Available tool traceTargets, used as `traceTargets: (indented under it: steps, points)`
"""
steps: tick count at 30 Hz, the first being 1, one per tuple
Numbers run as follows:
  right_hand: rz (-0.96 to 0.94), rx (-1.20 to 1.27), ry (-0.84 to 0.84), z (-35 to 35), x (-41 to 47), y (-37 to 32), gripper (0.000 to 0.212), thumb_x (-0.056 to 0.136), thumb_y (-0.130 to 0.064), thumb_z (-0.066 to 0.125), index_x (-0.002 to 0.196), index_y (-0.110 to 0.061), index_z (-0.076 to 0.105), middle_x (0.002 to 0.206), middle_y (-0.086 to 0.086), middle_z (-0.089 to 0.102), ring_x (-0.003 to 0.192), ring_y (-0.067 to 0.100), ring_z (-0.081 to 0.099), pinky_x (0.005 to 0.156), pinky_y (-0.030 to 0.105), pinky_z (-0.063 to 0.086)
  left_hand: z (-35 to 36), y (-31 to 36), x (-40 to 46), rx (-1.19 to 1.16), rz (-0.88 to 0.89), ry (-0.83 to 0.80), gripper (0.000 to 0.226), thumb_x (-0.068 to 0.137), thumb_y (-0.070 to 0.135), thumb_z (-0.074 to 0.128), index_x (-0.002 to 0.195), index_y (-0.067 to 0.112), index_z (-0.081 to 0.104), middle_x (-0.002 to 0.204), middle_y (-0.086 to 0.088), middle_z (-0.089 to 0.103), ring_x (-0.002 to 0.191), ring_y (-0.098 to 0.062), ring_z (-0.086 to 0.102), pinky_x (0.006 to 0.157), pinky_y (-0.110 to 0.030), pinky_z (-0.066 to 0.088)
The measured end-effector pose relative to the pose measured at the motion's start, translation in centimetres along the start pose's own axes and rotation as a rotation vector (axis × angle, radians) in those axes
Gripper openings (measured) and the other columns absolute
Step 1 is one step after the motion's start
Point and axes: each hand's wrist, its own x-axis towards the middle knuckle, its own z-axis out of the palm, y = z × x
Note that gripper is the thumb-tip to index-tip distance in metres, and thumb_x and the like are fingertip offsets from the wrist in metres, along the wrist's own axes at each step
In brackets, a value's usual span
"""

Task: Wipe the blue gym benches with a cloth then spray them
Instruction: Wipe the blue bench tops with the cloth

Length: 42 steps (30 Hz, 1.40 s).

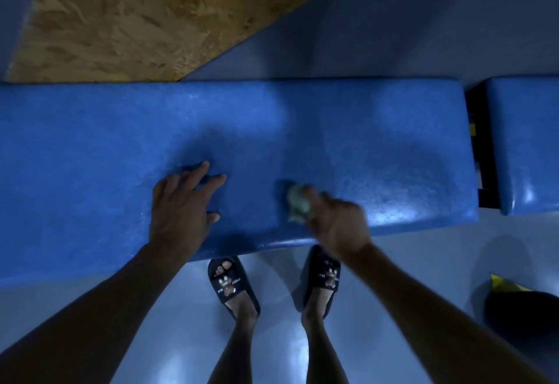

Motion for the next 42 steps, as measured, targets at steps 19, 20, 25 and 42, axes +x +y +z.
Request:
traceTargets:
  steps: [19, 20, 25, 42]
  points:
    - [0.316, -0.085, 0.084, -1.1, 3.5, 3.2, 0.052, 0.088, -0.054, 0.056, 0.128, -0.023, 0.047, 0.087, 0.011, 0.068, 0.067, 0.037, 0.067, 0.054, 0.035, 0.047, -0.1, -0.1, 0.4, 0.006, 0.003, -0.003, 0.077, 0.06, 0.033, 0.09, 0.129, 0.035, 0.057, 0.149, 0.003, 0.045, 0.113, -0.032, 0.046, 0.099, -0.046, 0.034]
    - [0.491, -0.072, 0.089, -1.9, 3.3, 5.5, 0.052, 0.09, -0.055, 0.051, 0.13, -0.023, 0.043, 0.093, 0.016, 0.068, 0.077, 0.041, 0.066, 0.061, 0.038, 0.046, -0.1, -0.2, 0.5, 0.002, 0.004, -0.008, 0.077, 0.06, 0.033, 0.09, 0.129, 0.035, 0.057, 0.149, 0.003, 0.045, 0.113, -0.032, 0.045, 0.099, -0.046, 0.034]
    - [0.887, 0.096, 0.108, -1.7, 4.0, 3.5, 0.055, 0.095, -0.05, 0.047, 0.139, -0.018, 0.035, 0.109, 0.026, 0.063, 0.095, 0.045, 0.062, 0.076, 0.042, 0.045, -0.1, -0.2, 0.7, -0.008, 0.001, -0.025, 0.077, 0.06, 0.032, 0.089, 0.129, 0.036, 0.056, 0.149, 0.003, 0.044, 0.113, -0.031, 0.043, 0.097, -0.044, 0.035]
    - [0.796, 0.043, 0.125, -2.6, 5.7, 9.1, 0.05, 0.094, -0.051, 0.044, 0.13, -0.017, 0.04, 0.102, 0.025, 0.065, 0.087, 0.046, 0.062, 0.068, 0.042, 0.044, 0.1, 0.0, 1.1, -0.031, 0.02, 0.054, 0.076, 0.047, 0.03, 0.089, 0.117, 0.032, 0.061, 0.136, 0.002, 0.052, 0.103, -0.03, 0.047, 0.096, -0.042, 0.035]
